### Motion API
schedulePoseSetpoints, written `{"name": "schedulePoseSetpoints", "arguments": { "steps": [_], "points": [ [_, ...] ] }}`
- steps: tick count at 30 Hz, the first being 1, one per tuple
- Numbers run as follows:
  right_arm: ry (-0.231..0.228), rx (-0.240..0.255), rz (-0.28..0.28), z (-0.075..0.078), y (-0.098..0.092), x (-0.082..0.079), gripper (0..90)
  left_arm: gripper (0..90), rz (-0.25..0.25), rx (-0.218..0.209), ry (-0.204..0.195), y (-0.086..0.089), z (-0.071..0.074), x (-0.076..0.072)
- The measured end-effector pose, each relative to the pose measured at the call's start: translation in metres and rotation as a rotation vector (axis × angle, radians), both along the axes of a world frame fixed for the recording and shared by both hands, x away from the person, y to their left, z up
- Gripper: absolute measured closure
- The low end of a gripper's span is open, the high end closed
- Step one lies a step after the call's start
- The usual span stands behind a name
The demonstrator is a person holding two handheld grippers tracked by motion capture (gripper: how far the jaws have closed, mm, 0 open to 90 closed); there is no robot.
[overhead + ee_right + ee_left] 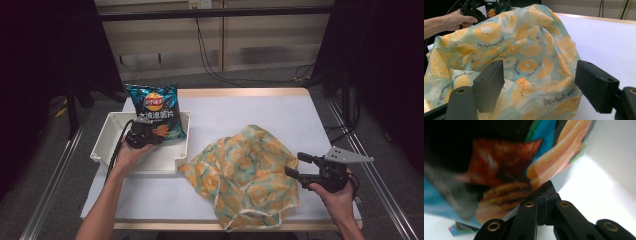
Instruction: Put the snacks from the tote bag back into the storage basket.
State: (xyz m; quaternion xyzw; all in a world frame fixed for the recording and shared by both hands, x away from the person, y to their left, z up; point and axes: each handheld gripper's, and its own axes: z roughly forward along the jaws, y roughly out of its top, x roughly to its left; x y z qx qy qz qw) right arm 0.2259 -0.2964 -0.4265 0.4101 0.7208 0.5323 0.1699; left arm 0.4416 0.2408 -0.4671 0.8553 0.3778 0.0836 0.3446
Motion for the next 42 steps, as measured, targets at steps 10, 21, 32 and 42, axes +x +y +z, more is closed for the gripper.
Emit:
{"name": "schedulePoseSetpoints", "arguments": {
  "steps": [10,21,32,42],
  "points": [
    [0.005,0.004,-0.006,-0.001,-0.001,0.000,23.1,87.4,-0.024,0.033,-0.019,0.000,0.000,0.009],
    [0.004,0.002,-0.005,0.000,-0.001,0.001,23.0,79.6,-0.021,-0.058,-0.065,0.000,0.002,-0.011],
    [-0.002,0.002,-0.011,-0.001,-0.003,0.001,22.6,53.2,-0.038,-0.161,-0.143,0.003,0.015,-0.038],
    [0.001,0.003,-0.013,-0.001,-0.002,0.000,22.3,24.8,-0.028,-0.231,-0.210,0.004,0.036,-0.079]
  ]
}}
